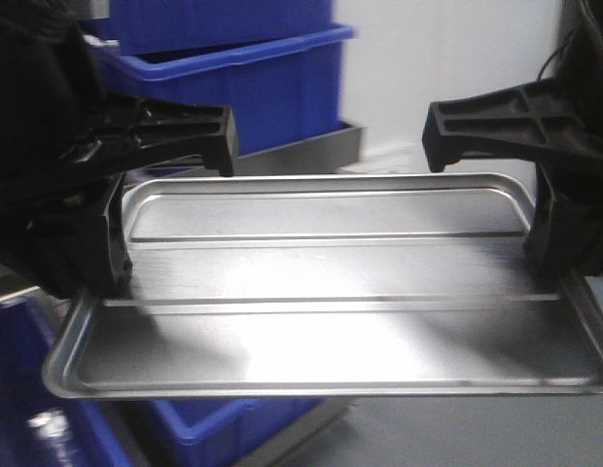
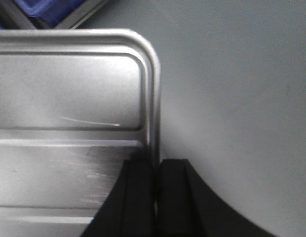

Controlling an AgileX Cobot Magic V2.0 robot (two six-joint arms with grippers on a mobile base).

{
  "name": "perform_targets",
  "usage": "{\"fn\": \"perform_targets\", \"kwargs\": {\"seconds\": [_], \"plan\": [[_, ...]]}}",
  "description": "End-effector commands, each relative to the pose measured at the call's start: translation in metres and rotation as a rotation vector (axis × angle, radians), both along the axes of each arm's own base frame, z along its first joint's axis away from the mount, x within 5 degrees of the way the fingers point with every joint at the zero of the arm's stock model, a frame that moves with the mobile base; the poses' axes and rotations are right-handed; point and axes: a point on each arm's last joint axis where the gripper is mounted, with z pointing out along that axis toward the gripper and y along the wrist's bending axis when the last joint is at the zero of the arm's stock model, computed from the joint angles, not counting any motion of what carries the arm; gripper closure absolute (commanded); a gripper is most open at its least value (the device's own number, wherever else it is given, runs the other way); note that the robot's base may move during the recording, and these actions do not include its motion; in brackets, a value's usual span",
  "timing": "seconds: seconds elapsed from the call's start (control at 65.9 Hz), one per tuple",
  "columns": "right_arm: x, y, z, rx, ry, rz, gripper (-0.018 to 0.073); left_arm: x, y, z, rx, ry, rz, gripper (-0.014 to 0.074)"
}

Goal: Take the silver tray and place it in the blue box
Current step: 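Hold the tray level in both grippers while the base drives to the crate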

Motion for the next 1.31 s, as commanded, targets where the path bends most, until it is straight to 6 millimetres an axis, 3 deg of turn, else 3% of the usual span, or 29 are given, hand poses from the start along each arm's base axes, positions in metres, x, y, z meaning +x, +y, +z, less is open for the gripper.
{"fn": "perform_targets", "kwargs": {"seconds": [0.0, 1.29], "plan": [[0.0025, 0.0028, 0.0164, 0.048, -0.082, 0.037, 0.0501, -0.0009, -0.0032, 0.0166, -0.065, -0.051, -0.031, 0.0700], [0.0025, 0.0028, 0.0164, 0.048, -0.082, 0.037, 0.0501, -0.0008, -0.0033, 0.0167, -0.066, -0.052, -0.031, 0.0700]]}}
